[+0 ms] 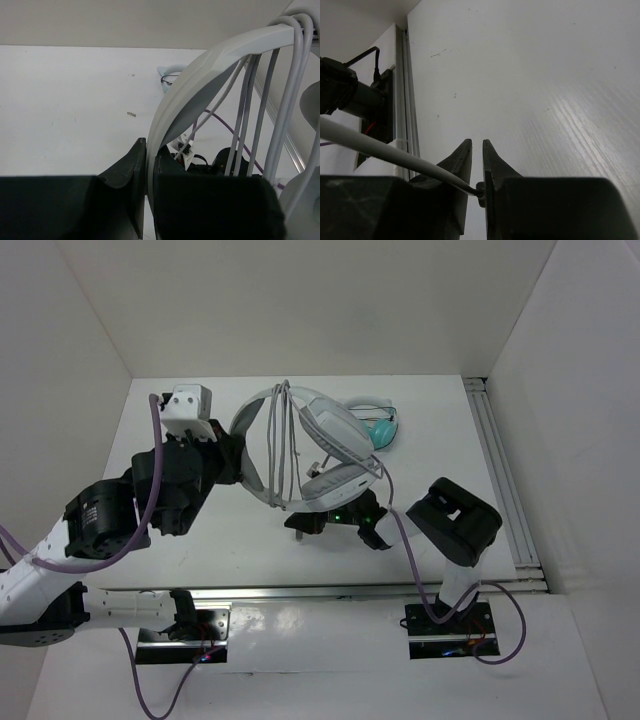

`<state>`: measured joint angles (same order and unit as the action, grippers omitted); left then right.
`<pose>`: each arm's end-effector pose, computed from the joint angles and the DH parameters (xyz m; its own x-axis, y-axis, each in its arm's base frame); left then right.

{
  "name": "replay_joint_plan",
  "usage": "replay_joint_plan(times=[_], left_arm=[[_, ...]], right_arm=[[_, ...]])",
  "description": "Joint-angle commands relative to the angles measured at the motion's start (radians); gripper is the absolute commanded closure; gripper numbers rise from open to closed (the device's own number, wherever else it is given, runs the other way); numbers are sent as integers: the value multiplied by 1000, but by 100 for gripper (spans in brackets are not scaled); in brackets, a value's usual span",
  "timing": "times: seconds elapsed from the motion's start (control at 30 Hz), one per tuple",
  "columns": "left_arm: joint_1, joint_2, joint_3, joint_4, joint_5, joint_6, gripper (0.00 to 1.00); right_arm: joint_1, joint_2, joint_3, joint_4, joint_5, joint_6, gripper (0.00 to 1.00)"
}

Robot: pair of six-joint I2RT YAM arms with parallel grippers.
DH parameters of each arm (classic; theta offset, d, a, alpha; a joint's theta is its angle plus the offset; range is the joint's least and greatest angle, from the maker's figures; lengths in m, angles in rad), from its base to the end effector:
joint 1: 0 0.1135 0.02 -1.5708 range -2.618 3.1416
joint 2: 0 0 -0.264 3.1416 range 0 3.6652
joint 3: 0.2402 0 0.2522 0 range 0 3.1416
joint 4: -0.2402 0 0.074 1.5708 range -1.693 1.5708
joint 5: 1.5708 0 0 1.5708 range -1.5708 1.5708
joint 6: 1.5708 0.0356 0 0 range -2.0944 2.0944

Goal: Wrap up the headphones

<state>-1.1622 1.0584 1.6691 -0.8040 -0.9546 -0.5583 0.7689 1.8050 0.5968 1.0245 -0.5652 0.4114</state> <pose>0.0861 -0.1258 0.5151 -0.1771 -0.3615 -0.9154 0.1395 0.9115 -0.3869 0.2214 0.2408 0.1435 -0.5065 -0.0201 -0.8620 -0.8326 0.2715 0.4828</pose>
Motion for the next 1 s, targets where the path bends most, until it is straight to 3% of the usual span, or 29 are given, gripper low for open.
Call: replay_joint_plan(times=[0.0,0.53,0.97], left_arm=[[-4,-23,40,109,-26,-77,100],[-4,-41,40,80,-46,-95,100],[-4,-51,40,80,-46,-95,100]], right_arm=[[17,19,5,106,-12,4,77],[35,79,-37,140,-12,13,64],[67,129,-48,112,60,-20,62]])
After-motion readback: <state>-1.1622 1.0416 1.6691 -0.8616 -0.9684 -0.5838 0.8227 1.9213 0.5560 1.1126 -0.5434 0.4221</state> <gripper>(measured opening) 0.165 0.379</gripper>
